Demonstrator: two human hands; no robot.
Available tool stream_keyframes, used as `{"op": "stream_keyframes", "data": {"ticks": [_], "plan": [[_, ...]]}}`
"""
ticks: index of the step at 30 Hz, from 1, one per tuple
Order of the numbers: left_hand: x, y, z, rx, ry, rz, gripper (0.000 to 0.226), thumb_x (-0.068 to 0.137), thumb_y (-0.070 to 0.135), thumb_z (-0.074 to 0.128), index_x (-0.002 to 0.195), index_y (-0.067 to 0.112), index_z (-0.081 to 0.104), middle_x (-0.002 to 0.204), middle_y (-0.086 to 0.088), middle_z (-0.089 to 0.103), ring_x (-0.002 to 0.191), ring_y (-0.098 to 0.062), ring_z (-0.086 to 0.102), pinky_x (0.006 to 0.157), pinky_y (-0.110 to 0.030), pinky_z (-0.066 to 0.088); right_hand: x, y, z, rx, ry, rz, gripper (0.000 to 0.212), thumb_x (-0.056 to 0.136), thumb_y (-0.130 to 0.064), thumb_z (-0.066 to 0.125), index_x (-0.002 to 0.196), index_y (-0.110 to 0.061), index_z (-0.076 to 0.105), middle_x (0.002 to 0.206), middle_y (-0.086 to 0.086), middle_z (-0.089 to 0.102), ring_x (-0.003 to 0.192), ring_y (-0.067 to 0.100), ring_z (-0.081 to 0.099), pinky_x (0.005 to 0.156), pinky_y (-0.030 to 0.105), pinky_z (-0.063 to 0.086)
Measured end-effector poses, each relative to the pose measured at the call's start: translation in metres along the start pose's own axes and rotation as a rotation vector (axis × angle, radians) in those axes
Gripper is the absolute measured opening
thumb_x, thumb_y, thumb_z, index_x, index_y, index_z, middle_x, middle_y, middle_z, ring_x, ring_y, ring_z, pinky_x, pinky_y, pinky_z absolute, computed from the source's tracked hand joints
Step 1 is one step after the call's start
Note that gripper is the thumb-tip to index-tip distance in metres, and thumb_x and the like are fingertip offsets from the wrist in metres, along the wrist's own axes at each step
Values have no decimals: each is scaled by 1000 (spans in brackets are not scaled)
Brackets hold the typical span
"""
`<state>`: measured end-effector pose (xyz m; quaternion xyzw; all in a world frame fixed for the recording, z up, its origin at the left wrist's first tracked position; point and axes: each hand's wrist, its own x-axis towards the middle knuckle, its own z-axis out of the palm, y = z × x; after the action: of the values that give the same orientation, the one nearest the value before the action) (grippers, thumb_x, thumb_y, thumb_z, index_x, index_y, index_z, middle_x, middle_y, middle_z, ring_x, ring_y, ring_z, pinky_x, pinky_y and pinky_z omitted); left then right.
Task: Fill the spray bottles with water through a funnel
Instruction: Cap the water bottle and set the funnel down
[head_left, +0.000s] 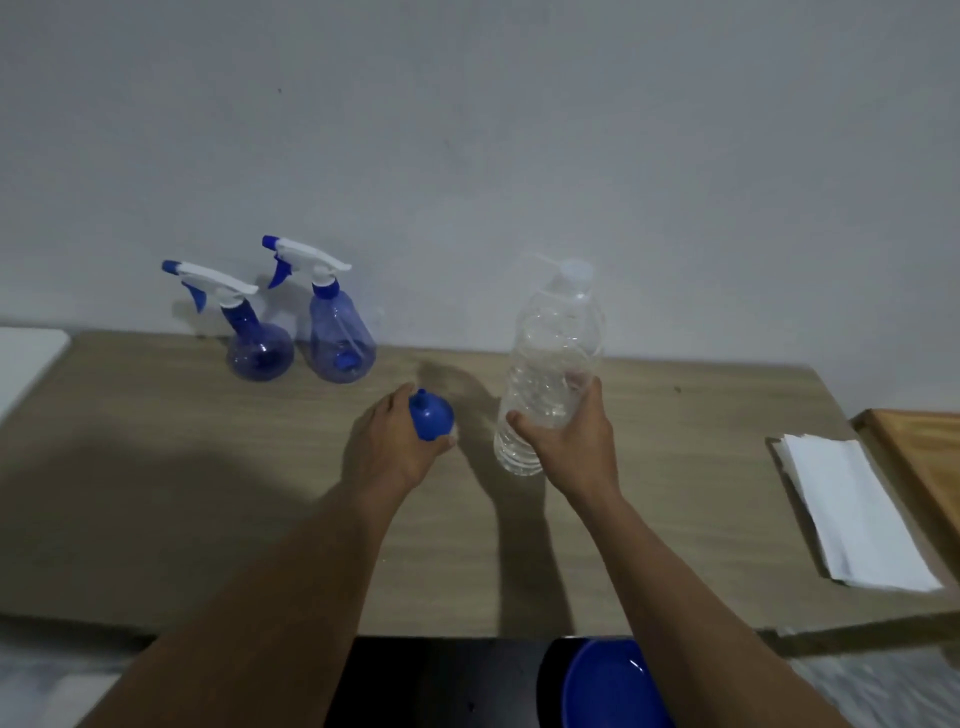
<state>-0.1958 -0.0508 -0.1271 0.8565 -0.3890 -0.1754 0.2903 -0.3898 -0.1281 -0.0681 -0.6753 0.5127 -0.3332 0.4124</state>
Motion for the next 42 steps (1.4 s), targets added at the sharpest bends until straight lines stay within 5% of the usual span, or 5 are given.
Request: {"op": "stream_keyframes", "data": {"ticks": [12, 21, 32, 36, 42], "plan": [[56, -1, 8, 46, 59, 76, 45, 76, 43, 74, 114, 28, 56, 105, 7, 65, 94, -21, 63, 83, -38, 52, 66, -16, 36, 1, -13, -30, 69, 73, -31, 86, 128, -25, 44, 111, -11, 58, 95, 11, 58, 79, 22, 44], [104, -1, 16, 9, 79, 13, 57, 74, 38, 79, 122, 23, 53, 110, -1, 66, 98, -24, 63, 88, -43, 53, 104, -15, 63, 35, 2, -46, 68, 74, -30, 86, 126, -26, 41, 113, -10, 59, 96, 10, 59, 67, 4, 40], [104, 2, 12, -33, 51, -50, 86, 73, 35, 84, 144, 20, 39, 138, -5, 53, 125, -30, 52, 100, -49, 47, 105, -20, 68, 53, -33, -7, 96, 70, -29, 90, 142, -24, 27, 126, -9, 53, 109, 11, 55, 75, 13, 43], [86, 4, 0, -20, 106, 15, 64, 85, 30, 75, 139, 14, 45, 138, -11, 49, 124, -33, 50, 98, -48, 46, 95, -18, 60, -31, -53, 52, 110, 71, -24, 91, 154, -21, 19, 140, 0, 54, 123, 18, 56, 89, 21, 48], [53, 20, -23, 127, 10, 225, 36, 94, 34, 58, 126, 19, 55, 126, -5, 57, 113, -28, 56, 90, -39, 44, 60, -24, 30, -339, -11, 185, 63, 89, -32, 73, 143, -15, 46, 140, 15, 57, 128, 27, 55, 101, 32, 44]]}}
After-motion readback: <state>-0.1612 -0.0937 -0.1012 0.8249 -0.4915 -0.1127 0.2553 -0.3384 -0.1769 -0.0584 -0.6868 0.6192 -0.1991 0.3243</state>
